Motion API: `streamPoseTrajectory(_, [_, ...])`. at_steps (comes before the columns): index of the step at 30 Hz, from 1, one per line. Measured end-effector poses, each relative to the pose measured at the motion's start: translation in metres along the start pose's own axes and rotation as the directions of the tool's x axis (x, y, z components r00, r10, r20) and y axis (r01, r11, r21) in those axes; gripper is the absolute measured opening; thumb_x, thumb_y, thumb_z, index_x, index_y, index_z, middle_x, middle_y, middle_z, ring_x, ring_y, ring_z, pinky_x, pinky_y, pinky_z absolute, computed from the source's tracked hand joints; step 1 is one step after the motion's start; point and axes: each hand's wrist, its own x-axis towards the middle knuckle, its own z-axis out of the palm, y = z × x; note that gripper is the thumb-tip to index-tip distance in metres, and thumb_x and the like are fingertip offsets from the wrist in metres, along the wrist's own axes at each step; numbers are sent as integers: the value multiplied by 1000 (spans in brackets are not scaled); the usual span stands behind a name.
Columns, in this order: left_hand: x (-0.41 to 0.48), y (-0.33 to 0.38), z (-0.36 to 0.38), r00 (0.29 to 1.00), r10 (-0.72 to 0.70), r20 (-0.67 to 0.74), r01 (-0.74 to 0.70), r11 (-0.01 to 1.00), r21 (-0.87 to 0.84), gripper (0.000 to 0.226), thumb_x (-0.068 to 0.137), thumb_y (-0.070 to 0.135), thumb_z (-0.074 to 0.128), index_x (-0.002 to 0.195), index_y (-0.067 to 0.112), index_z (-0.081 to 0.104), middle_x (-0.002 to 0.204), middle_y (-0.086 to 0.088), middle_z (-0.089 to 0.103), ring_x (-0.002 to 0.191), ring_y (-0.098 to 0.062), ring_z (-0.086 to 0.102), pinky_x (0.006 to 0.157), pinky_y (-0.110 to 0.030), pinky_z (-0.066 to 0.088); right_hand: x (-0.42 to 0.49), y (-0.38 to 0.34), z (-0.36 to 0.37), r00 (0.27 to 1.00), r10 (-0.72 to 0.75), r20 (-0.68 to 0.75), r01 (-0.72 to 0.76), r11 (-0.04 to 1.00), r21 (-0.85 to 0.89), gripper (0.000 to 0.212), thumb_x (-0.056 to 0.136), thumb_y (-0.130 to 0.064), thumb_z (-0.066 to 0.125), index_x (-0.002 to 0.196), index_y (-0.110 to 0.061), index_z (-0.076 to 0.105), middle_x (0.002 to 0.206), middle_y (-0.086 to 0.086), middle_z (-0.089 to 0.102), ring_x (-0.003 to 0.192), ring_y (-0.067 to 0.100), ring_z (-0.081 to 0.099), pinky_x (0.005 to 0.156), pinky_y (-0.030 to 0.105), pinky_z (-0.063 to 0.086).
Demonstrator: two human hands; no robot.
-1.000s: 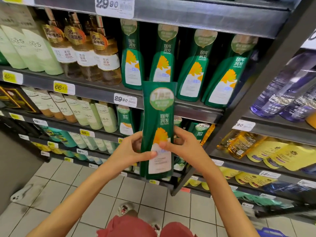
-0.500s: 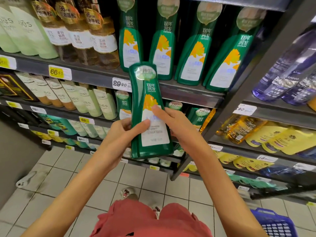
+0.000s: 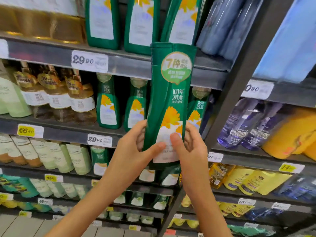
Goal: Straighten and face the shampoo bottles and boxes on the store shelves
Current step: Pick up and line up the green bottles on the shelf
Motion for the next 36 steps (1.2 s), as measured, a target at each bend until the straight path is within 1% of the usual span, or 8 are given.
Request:
streamPoseTrajectory(5, [52, 29, 18, 990, 133, 34, -134, 991, 6, 47, 81, 16, 68, 120, 34, 48, 112, 21, 64, 106, 4, 59, 88, -13, 45, 42, -42, 0, 973, -149, -179, 151, 989, 0, 36, 83, -29, 58, 115, -15, 61, 105, 0, 71, 97, 11, 67, 80, 21, 53])
streamPoseTrajectory(9, [87, 56, 26, 972, 206, 110, -214, 974, 71, 40, 87, 24, 61, 117, 44, 46, 107, 29, 63, 104, 11, 56, 88, -8, 42, 74, -70, -2, 944, -179, -277, 163, 983, -81, 20, 92, -21, 58, 110, -16, 64, 100, 0, 72, 92, 12, 68, 81, 29, 53])
streamPoseTrajectory(14, [124, 81, 32, 966, 235, 112, -242, 969, 57, 30, 91, 16, 55, 120, 25, 49, 117, 13, 61, 109, 0, 56, 95, -20, 42, 107, -105, -2, 939, -234, -251, 172, 954, -247, 25, 95, -21, 53, 115, -10, 61, 108, 4, 68, 101, 19, 63, 95, 43, 48])
streamPoseTrajectory(20, [149, 94, 41, 948, 309, 79, -316, 943, 102, 42, 93, 16, 52, 133, 12, 39, 122, 8, 54, 113, -4, 51, 89, -7, 39, 132, -125, -8, 952, -273, -138, 196, 890, -413, 23, 96, -15, 47, 116, -12, 58, 117, 11, 60, 109, 24, 57, 97, 44, 45])
streamPoseTrajectory(23, [155, 92, 47, 957, 290, 10, -289, 951, 113, 43, 92, 20, 54, 128, 8, 34, 119, 6, 50, 111, -9, 50, 79, 2, 36, 139, -125, -6, 940, -291, -181, 204, 899, -388, 23, 96, -11, 47, 116, -9, 57, 117, 12, 60, 109, 26, 56, 98, 45, 44])
streamPoseTrajectory(28, [167, 96, 51, 936, 346, -68, -322, 917, 236, 40, 88, 23, 61, 121, 11, 42, 114, 2, 53, 105, -10, 52, 81, -11, 39, 149, -124, -1, 894, -345, -286, 245, 911, -332, 25, 96, -9, 46, 119, -8, 56, 112, 7, 64, 104, 21, 59, 95, 41, 47])
streamPoseTrajectory(31, [172, 99, 47, 904, 413, -107, -356, 869, 345, 40, 87, 21, 62, 125, 15, 51, 109, -2, 47, 93, -3, 48, 77, -9, 34, 158, -121, 6, 855, -380, -354, 253, 900, -354, 38, 95, -9, 48, 134, -7, 46, 127, 10, 55, 117, 22, 52, 102, 39, 41])
streamPoseTrajectory(36, [176, 96, 45, 915, 388, -112, -338, 888, 311, 39, 89, 7, 56, 127, 11, 50, 94, 20, 48, 86, 9, 50, 74, 4, 36, 171, -114, 7, 822, -424, -380, 285, 884, -371, 42, 96, -9, 47, 138, -11, 41, 133, 8, 50, 121, 22, 49, 102, 42, 42])
